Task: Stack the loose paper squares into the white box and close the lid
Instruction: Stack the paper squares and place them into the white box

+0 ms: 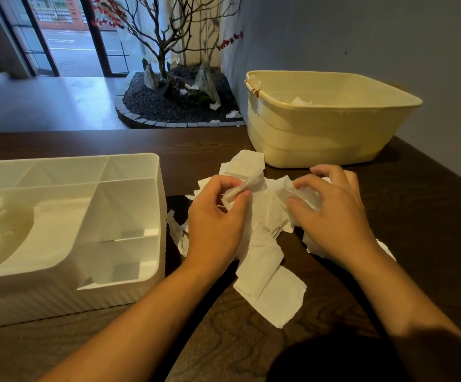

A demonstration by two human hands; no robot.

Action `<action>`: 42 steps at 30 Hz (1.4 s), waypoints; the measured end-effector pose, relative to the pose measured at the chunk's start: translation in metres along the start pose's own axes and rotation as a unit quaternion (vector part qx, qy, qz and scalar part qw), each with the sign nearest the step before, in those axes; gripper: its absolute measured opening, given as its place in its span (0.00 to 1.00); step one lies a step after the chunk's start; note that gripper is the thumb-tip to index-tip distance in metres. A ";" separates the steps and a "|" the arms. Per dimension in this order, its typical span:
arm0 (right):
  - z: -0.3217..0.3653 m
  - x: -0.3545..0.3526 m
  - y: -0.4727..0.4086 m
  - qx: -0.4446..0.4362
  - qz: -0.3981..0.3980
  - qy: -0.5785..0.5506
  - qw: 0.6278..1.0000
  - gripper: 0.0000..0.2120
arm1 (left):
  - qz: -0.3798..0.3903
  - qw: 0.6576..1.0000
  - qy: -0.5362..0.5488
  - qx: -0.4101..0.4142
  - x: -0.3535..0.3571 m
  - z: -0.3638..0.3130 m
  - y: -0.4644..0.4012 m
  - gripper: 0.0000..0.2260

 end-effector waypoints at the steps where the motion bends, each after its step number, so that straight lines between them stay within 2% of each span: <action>1: 0.000 0.001 0.000 0.005 -0.005 0.010 1.000 0.08 | 0.001 1.000 -0.001 0.000 0.000 0.000 0.000 0.08; 4: 0.002 -0.002 0.000 -0.011 -0.076 0.000 0.997 0.05 | 0.004 1.000 -0.001 0.004 0.000 0.001 0.001 0.06; 7: 0.008 -0.011 0.005 -0.066 -0.145 -0.105 0.982 0.02 | 0.000 0.999 -0.011 0.039 0.000 -0.005 0.002 0.06; 10: 0.012 -0.015 0.007 -0.079 -0.130 -0.272 0.950 0.04 | 0.013 0.997 -0.016 0.075 0.002 -0.015 0.002 0.04; 14: 0.011 -0.017 0.004 -0.040 -0.137 -0.357 0.923 0.05 | 0.022 0.995 0.058 0.072 0.002 -0.023 0.000 0.06; 19: 0.009 -0.016 0.003 -0.033 -0.113 -0.376 0.919 0.05 | -0.023 0.994 0.093 0.044 -0.008 -0.021 -0.007 0.05; 23: 0.008 -0.016 0.004 -0.044 -0.114 -0.338 0.933 0.03 | -0.011 0.983 0.181 -0.036 -0.008 -0.016 -0.009 0.04; 25: 0.007 -0.017 0.005 -0.053 -0.114 -0.342 0.931 0.04 | 0.007 0.978 0.205 -0.045 -0.007 -0.014 -0.009 0.05; 29: 0.012 -0.017 0.006 -0.084 -0.110 -0.324 0.936 0.08 | 0.083 0.981 0.176 -0.002 0.000 -0.018 -0.005 0.04; 33: 0.016 -0.016 0.008 -0.121 -0.099 -0.314 0.937 0.14 | 0.144 0.987 0.069 0.024 0.013 -0.014 0.002 0.05; 37: 0.017 -0.014 0.008 -0.146 -0.073 -0.309 0.937 0.13 | 0.101 0.990 -0.078 0.062 0.019 -0.009 0.004 0.08; 42: 0.021 -0.014 0.010 -0.165 -0.024 -0.292 0.942 0.13 | 0.070 0.990 -0.099 0.077 0.012 -0.009 0.001 0.09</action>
Point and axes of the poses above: each hand's wrist, its own y-axis away from the middle knuckle, its own x-axis out of the palm, z = x × y, the point moved 2 cm from there along -y, towards the middle knuckle, and after that the axes turned 15 degrees about z, right-handed, at the moved point
